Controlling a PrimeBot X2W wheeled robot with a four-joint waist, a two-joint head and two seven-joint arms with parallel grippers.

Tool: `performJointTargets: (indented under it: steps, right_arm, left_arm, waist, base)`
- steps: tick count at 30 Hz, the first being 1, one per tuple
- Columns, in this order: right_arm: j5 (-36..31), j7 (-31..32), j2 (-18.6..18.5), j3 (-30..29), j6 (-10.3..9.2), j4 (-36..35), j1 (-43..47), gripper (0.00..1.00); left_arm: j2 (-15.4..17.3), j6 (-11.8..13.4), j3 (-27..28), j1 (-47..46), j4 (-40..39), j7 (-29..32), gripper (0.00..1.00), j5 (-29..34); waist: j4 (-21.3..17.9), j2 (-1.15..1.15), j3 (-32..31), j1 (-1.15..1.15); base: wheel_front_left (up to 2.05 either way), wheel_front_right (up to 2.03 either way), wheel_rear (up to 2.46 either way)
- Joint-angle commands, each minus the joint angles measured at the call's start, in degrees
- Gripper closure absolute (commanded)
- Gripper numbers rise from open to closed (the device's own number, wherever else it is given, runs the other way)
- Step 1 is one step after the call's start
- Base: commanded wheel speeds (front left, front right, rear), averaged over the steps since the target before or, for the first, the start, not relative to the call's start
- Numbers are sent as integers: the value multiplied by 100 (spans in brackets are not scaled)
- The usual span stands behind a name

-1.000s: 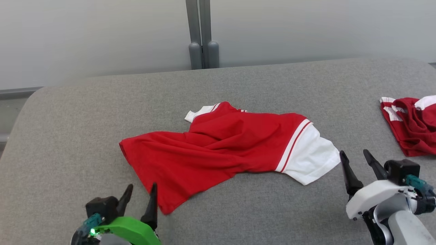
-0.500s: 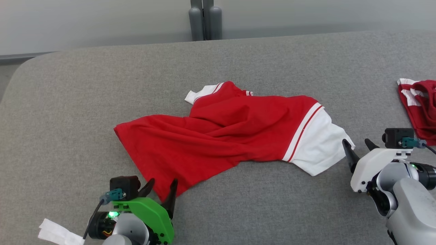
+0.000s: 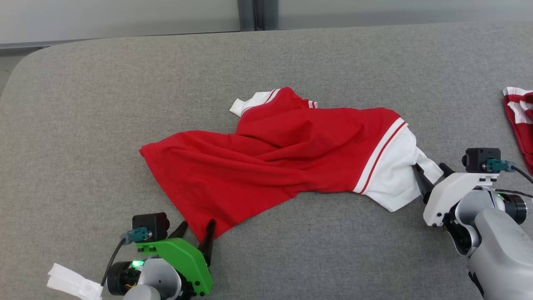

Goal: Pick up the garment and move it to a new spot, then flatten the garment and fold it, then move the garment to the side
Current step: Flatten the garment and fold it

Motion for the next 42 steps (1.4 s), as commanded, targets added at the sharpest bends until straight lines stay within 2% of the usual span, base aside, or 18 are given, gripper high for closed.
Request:
performJointTargets:
  steps: [1, 6, 7, 8, 9, 10, 11, 12, 20, 30, 36, 42]
  right_arm:
    - [68, 52, 69, 118, 5, 154, 70, 0]
    - [288, 3, 105, 316, 13, 293, 101, 0]
    - [321, -3, 116, 356, 14, 310, 108, 13]
    - [360, -4, 123, 402, 15, 329, 116, 24]
    - [397, -10, 125, 444, 20, 333, 118, 47]
    - [447, -51, 124, 496, 20, 317, 121, 65]
    - [482, -90, 117, 536, 20, 293, 120, 85]
    - [529, -145, 101, 579, 19, 275, 120, 100]
    - [965, -903, -64, 750, 7, -25, 176, 100]
    - [2009, -1708, -289, 706, 4, -1371, 748, 100]
    - [2595, -1831, -238, 610, 5, -2098, 372, 100]
    - [2990, -1855, -251, 571, 5, -2308, -807, 100]
  left_arm:
    - [41, 39, -3, 108, 43, 131, 0, -82]
    - [-5, -124, -198, 266, -98, 498, 0, -264]
    - [-15, -129, -232, 271, -114, 540, 10, -284]
    - [-21, -137, -268, 277, -126, 580, 31, -304]
    - [-28, -139, -285, 274, -138, 592, 57, -322]
    - [-36, -125, -292, 254, -152, 573, 75, -322]
    - [-38, -114, -295, 232, -143, 552, 100, -322]
    - [-38, -111, -297, 213, -121, 533, 100, -329]
    - [84, -133, -114, 216, -154, 104, 100, -358]
    - [381, -323, 46, 248, -884, -442, 100, -351]
    - [704, -557, 131, -632, -910, -849, 100, -251]
    - [768, -700, 68, -2427, -241, -926, 100, -545]
  waist:
    - [14, 0, 19, 0]
    - [47, 0, 25, 0]
    - [50, 0, 21, 0]
    - [52, 0, 16, 0]
    - [53, 0, 12, 0]
    - [53, 0, 5, 0]
    - [50, 0, -3, 0]
    - [44, 0, -21, 0]
    - [7, 0, -355, 0]
    - [-68, 0, -854, 0]
    - [-151, 0, -630, 0]
    - [-134, 0, 298, 0]
  base:
    - [0, 0, 0]
    - [0, 0, 0]
    - [0, 0, 0]
    - [0, 0, 0]
    - [0, 0, 0]
    - [0, 0, 0]
    - [0, 0, 0]
    - [0, 0, 0]
    - [0, 0, 0]
    - [0, 0, 0]
    - [0, 0, 0]
    - [0, 0, 0]
